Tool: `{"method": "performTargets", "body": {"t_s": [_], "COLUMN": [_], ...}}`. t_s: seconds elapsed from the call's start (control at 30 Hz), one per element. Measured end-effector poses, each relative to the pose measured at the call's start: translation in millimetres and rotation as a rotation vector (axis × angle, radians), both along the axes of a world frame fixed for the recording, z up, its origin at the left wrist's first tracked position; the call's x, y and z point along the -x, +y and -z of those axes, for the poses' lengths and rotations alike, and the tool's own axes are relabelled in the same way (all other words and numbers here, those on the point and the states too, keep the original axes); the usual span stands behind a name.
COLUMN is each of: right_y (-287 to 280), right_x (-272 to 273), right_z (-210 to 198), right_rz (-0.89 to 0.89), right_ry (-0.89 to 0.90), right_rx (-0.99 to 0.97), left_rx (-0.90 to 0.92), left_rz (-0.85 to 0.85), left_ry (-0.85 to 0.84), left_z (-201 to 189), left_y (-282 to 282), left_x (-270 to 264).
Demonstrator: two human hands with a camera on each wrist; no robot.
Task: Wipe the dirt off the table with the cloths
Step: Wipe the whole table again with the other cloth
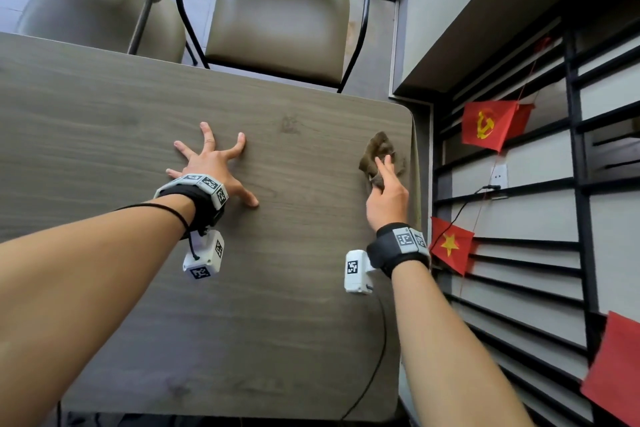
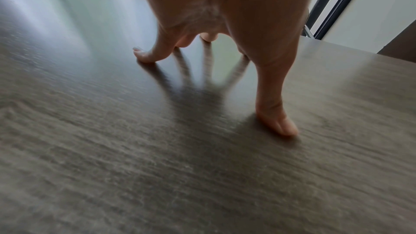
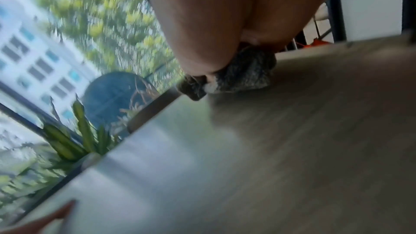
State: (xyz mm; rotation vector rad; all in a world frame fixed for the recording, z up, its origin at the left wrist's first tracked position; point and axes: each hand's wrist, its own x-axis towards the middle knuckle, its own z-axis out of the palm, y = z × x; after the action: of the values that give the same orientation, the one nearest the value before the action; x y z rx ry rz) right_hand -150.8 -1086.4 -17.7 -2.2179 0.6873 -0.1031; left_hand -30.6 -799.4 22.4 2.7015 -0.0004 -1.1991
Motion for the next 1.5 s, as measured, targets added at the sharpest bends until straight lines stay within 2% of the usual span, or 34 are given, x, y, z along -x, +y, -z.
{"method": "performTargets", "body": {"t_s": [0.07, 0.1, 0.2, 0.3, 0.43, 0.67, 0.73, 0.8, 0.87, 0.93, 1.07, 1.17, 1.23, 1.33, 1.4, 1.5], "right_y": [44, 73, 165, 194, 144, -22, -43, -41, -20, 23, 151, 194, 177, 120, 71, -3], "right_x": [-12, -16, -16, -14, -6, 32, 35, 31, 24, 15, 8, 13, 13, 20, 29, 47], "right_z": [-2, -1, -1, -1, 9, 19, 15, 12, 9, 7, 5, 5, 6, 11, 15, 17], "right_rz": [-0.01, -0.079, -0.438, -0.54, -0.635, -0.269, -0.24, -0.195, -0.105, -0.11, -0.476, -0.516, -0.576, -0.646, -0.533, -0.27], "right_ry": [-0.061, -0.054, 0.062, 0.112, 0.062, 0.098, 0.101, 0.083, 0.052, -0.009, 0.038, 0.072, 0.059, 0.032, 0.032, 0.08], "right_rx": [-0.025, -0.058, -0.055, 0.0, 0.076, 0.195, 0.167, 0.145, 0.135, 0.123, 0.087, 0.072, 0.067, 0.127, 0.168, 0.218], "left_rx": [-0.004, -0.012, -0.024, -0.034, -0.033, -0.022, -0.019, -0.013, 0.0, 0.003, -0.028, -0.022, -0.019, -0.013, -0.002, 0.008], "left_rz": [0.005, 0.005, 0.015, 0.015, 0.003, -0.01, -0.016, -0.02, -0.022, -0.018, 0.0, -0.003, -0.005, -0.01, -0.013, -0.019], "left_ry": [-0.007, -0.004, -0.043, -0.087, -0.053, -0.012, -0.008, -0.003, 0.0, -0.002, -0.012, -0.043, -0.052, -0.019, -0.002, 0.007], "left_z": [0, 0, 0, 3, 0, -7, -6, -5, -3, -2, -5, -1, 0, -1, -3, -5], "left_y": [0, 0, 1, 0, 0, -2, -1, 0, -1, -1, -1, 0, 0, 0, -1, -1], "left_x": [0, -1, 0, 0, 3, 2, 1, 1, 1, 0, -1, -1, -1, 0, 0, -1]}}
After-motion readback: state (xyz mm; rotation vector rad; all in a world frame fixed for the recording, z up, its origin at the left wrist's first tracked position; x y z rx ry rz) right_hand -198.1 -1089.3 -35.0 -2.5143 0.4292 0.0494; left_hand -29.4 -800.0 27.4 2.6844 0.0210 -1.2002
